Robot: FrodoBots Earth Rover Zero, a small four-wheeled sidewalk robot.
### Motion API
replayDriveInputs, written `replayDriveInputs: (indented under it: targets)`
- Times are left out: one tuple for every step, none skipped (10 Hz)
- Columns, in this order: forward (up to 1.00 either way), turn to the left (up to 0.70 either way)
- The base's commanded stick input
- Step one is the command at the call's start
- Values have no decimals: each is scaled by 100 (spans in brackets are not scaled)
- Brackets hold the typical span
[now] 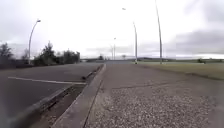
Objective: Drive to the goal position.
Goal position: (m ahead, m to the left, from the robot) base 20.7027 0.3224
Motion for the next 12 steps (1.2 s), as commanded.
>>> replayDriveInputs:
  targets:
    - [100,0]
    - [100,0]
    - [100,0]
    - [100,0]
    - [100,0]
    - [100,0]
    - [100,0]
    - [100,0]
    - [100,0]
    - [100,0]
    - [100,0]
    - [100,0]
